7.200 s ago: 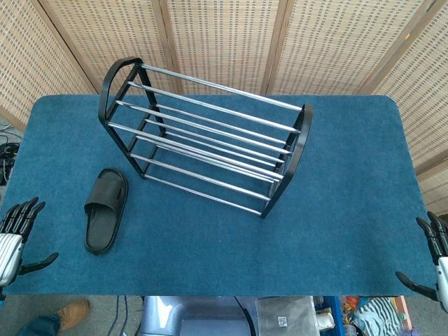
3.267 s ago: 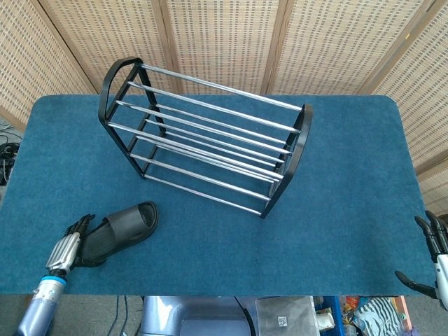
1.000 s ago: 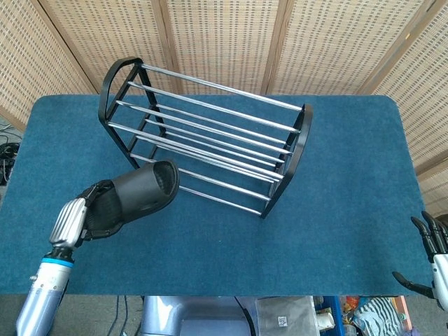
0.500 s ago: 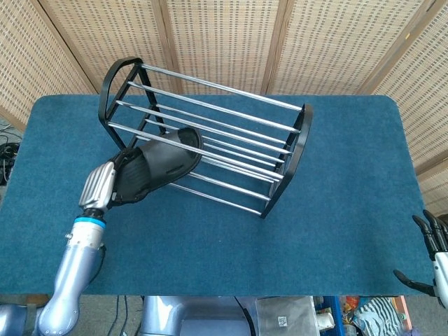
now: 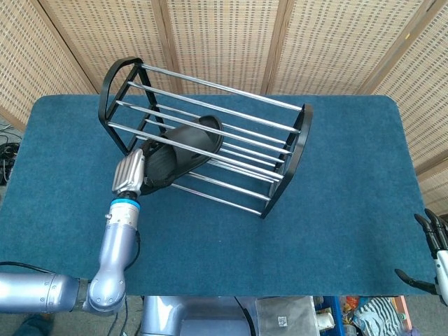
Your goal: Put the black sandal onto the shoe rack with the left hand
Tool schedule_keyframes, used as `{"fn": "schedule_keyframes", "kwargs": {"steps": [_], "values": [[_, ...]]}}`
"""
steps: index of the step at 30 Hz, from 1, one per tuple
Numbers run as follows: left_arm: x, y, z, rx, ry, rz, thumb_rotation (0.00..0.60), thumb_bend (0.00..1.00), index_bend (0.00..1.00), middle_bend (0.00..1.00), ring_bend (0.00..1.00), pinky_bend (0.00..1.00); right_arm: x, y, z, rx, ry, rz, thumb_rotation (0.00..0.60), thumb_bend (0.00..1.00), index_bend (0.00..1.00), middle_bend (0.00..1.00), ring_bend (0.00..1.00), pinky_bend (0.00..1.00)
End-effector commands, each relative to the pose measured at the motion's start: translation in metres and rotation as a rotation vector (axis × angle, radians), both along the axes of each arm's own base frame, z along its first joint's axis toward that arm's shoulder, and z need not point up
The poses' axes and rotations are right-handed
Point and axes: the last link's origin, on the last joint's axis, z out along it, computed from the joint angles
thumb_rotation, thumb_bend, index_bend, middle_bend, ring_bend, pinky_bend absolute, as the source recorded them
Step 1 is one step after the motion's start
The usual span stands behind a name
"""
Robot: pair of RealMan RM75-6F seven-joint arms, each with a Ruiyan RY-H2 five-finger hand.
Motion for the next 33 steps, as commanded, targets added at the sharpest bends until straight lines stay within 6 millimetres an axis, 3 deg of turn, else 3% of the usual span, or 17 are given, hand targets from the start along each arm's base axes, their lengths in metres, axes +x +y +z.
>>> {"fn": "schedule_keyframes", "kwargs": {"steps": [1,23,25,27,30,33], "values": [[0.002,0.004,-0.004,0.005,-0.014,0.021,0.6,0.44,0.33,0.35,0.31,0.52,-0.001,-0.001,0.0,0.001,-0.001,-0.002,0.6,0.0,0.0,0.0,0.0,0.0],[-0.008,0.024,0.002,-0.01,-0.098,0.125,0.6,0.44,0.33,0.35,0.31,0.52,-0.002,0.0,0.007,-0.012,-0.022,-0.004,0.6,0.0,0.0,0.0,0.0,0.0],[-0.008,0.023,0.003,-0.008,-0.103,0.134,0.6,0.44,0.33,0.31,0.29,0.52,-0.002,-0.001,0.007,-0.012,-0.024,-0.004,0.6,0.0,0.0,0.0,0.0,0.0],[-0.007,0.022,0.005,-0.009,-0.111,0.139,0.6,0.44,0.27,0.2,0.19,0.45,-0.002,-0.001,0.007,-0.011,-0.024,-0.003,0.6,0.0,0.0,0.0,0.0,0.0],[-0.003,0.019,0.007,-0.018,-0.142,0.129,0.6,0.44,0.1,0.02,0.02,0.24,-0.002,0.0,0.007,-0.011,-0.025,-0.001,0.6,0.0,0.0,0.0,0.0,0.0],[-0.001,0.017,0.009,-0.021,-0.162,0.118,0.6,0.44,0.03,0.0,0.0,0.12,-0.002,0.0,0.007,-0.012,-0.027,0.0,0.6,0.0,0.0,0.0,0.0,0.0]]}}
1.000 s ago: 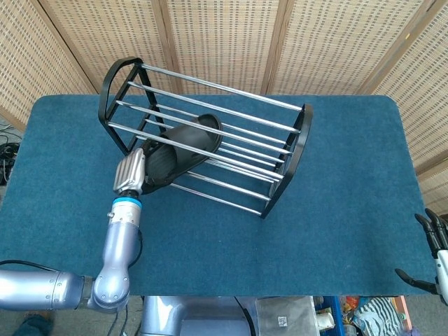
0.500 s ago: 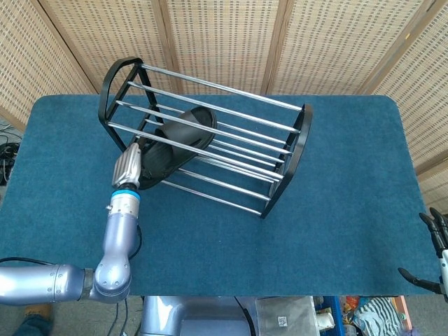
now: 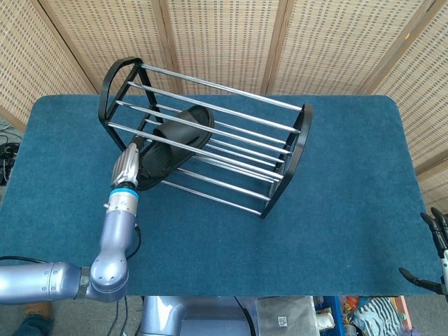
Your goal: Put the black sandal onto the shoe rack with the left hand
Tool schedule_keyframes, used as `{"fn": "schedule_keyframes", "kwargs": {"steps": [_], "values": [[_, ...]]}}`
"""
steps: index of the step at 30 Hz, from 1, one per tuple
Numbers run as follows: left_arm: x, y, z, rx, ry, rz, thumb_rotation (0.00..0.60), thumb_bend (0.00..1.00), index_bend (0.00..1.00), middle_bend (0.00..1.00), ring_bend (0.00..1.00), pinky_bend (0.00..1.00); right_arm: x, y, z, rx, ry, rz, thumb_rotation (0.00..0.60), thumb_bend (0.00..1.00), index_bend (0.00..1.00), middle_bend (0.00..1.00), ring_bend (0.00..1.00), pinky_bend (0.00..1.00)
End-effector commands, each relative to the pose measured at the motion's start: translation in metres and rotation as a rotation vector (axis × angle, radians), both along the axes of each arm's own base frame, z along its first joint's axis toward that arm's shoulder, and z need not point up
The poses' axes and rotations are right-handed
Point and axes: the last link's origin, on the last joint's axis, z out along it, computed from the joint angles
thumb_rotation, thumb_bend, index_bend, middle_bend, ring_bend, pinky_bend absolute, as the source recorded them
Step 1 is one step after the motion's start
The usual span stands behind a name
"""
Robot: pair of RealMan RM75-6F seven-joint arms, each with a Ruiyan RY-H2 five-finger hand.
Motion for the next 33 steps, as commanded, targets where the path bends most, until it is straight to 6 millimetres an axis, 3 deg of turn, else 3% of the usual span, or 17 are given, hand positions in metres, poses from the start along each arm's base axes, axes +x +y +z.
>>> {"fn": "schedule_keyframes", "kwargs": {"steps": [1,5,19,33], "values": [[0.003,-0.002,0.003,0.004,-0.019,-0.016,0.6,0.44,0.02,0.0,0.0,0.1,0.0,0.0,0.001,-0.002,-0.002,0.001,0.6,0.0,0.0,0.0,0.0,0.0],[0.006,-0.005,0.005,0.012,-0.012,-0.037,0.6,0.44,0.0,0.0,0.0,0.0,0.0,0.001,0.001,-0.004,-0.004,0.002,0.6,0.0,0.0,0.0,0.0,0.0],[0.009,-0.019,0.012,-0.001,0.015,-0.099,0.6,0.44,0.0,0.0,0.0,0.0,0.001,0.002,0.001,-0.002,-0.006,0.008,0.6,0.0,0.0,0.0,0.0,0.0],[-0.025,-0.054,0.021,-0.087,0.086,-0.193,0.6,0.43,0.0,0.0,0.0,0.0,0.003,0.004,0.0,0.002,-0.002,0.016,0.6,0.0,0.0,0.0,0.0,0.0]]}}
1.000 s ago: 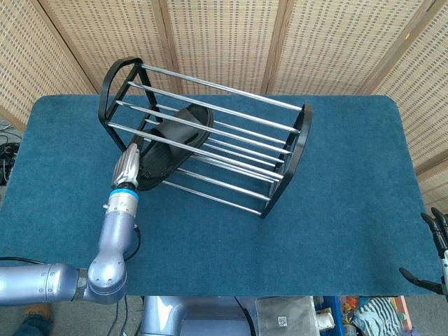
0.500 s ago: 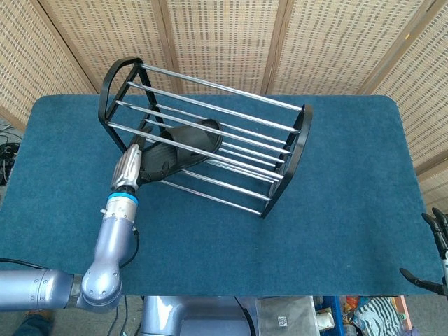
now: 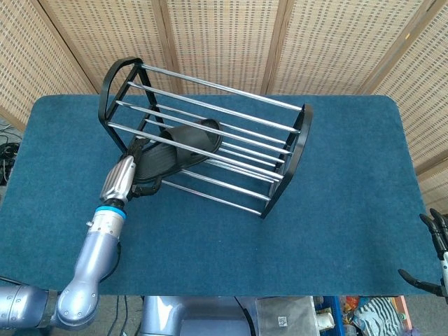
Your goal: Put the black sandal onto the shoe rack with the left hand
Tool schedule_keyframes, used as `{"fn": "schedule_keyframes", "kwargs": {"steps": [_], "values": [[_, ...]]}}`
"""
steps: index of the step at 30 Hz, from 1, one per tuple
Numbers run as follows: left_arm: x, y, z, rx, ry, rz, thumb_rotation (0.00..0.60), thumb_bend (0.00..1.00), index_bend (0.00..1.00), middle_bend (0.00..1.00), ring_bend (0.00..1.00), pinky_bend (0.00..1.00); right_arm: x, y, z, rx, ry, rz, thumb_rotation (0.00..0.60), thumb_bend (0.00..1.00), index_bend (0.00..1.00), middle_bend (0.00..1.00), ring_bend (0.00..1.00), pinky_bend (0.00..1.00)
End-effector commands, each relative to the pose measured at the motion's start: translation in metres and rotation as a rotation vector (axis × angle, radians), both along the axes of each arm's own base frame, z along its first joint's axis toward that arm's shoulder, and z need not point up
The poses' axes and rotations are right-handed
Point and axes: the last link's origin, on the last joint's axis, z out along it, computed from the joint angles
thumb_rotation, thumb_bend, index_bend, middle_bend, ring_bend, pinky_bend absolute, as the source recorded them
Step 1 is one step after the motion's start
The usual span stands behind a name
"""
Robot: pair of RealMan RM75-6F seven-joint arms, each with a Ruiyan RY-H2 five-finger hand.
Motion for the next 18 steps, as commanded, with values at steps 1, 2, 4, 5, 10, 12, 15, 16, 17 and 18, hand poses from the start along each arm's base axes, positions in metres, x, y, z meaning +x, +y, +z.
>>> {"fn": "schedule_keyframes", "kwargs": {"steps": [1,2,4,5,10,12,15,16,17,18], "values": [[-0.015,-0.015,0.003,-0.034,0.016,-0.034,0.6,0.44,0.0,0.0,0.0,0.0,0.0,0.0,0.0,0.0,0.001,0.001,0.6,0.0,0.0,0.0,0.0,0.0],[-0.019,-0.017,0.004,-0.035,0.019,-0.042,0.6,0.44,0.0,0.0,0.0,0.0,0.0,0.0,0.0,0.0,0.001,0.002,0.6,0.0,0.0,0.0,0.0,0.0],[-0.03,-0.023,0.007,-0.031,0.026,-0.057,0.6,0.43,0.0,0.0,0.0,0.0,0.001,0.001,-0.001,0.0,0.003,0.002,0.6,0.0,0.0,0.0,0.0,0.0],[-0.034,-0.026,0.008,-0.032,0.022,-0.062,0.6,0.43,0.0,0.0,0.0,0.0,0.001,0.001,-0.001,0.001,0.003,0.002,0.6,0.0,0.0,0.0,0.0,0.0],[-0.066,-0.046,0.014,-0.05,0.024,-0.106,0.6,0.44,0.0,0.0,0.0,0.0,0.002,0.002,-0.002,0.002,0.006,0.005,0.6,0.0,0.0,0.0,0.0,0.0],[-0.083,-0.056,0.018,-0.067,0.058,-0.116,0.6,0.41,0.0,0.0,0.0,0.0,0.002,0.002,-0.002,0.003,0.008,0.007,0.6,0.0,0.0,0.0,0.0,0.0],[-0.11,-0.069,0.027,-0.083,0.127,-0.128,0.6,0.23,0.0,0.0,0.0,0.0,0.003,0.002,-0.003,0.005,0.012,0.009,0.6,0.0,0.0,0.0,0.0,0.0],[-0.122,-0.073,0.032,-0.084,0.168,-0.133,0.6,0.19,0.0,0.0,0.0,0.0,0.003,0.003,-0.003,0.006,0.013,0.01,0.6,0.0,0.0,0.0,0.0,0.0],[-0.131,-0.076,0.035,-0.079,0.201,-0.134,0.6,0.17,0.0,0.0,0.0,0.0,0.003,0.003,-0.003,0.006,0.015,0.011,0.6,0.0,0.0,0.0,0.0,0.0],[-0.141,-0.079,0.039,-0.072,0.235,-0.135,0.6,0.15,0.0,0.0,0.0,0.0,0.003,0.003,-0.003,0.006,0.016,0.012,0.6,0.0,0.0,0.0,0.0,0.0]]}}
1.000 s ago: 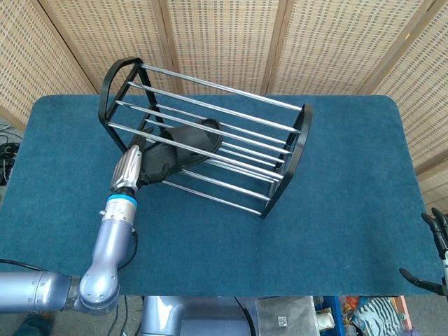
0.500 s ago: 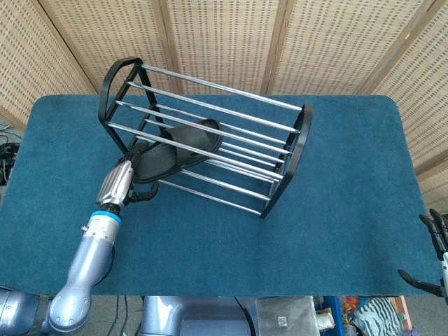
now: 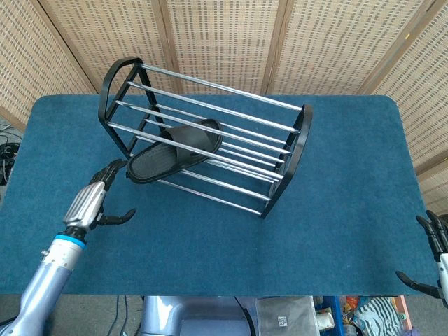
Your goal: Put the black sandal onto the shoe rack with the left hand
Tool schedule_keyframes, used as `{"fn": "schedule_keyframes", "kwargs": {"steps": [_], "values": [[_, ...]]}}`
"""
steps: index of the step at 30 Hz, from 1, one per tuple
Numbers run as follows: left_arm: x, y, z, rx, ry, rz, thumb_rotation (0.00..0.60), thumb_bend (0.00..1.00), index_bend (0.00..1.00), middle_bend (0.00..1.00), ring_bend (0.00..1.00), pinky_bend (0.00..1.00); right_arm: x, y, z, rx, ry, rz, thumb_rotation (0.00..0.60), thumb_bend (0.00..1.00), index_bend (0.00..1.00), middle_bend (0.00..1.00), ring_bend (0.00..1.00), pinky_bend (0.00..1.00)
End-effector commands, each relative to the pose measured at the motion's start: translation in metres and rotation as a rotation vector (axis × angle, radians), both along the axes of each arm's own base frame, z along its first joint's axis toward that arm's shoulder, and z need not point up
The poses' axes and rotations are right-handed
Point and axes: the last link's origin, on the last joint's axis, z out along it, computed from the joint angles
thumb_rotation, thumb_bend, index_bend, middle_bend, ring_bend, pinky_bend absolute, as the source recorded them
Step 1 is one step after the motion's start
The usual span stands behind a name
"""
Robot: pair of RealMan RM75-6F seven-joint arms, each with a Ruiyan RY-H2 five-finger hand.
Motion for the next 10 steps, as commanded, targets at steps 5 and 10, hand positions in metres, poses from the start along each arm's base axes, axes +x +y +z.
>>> {"fn": "schedule_keyframes", "kwargs": {"steps": [5,10], "values": [[-0.101,-0.047,0.027,0.084,0.236,0.004,0.6,0.13,0.0,0.0,0.0,0.0,0.001,0.001,-0.001,-0.001,0.007,0.002,0.6,0.0,0.0,0.0,0.0,0.0],[-0.128,-0.066,0.031,0.234,0.267,-0.051,0.6,0.12,0.0,0.0,0.0,0.0,0.002,0.002,-0.003,0.0,0.014,0.005,0.6,0.0,0.0,0.0,0.0,0.0]]}}
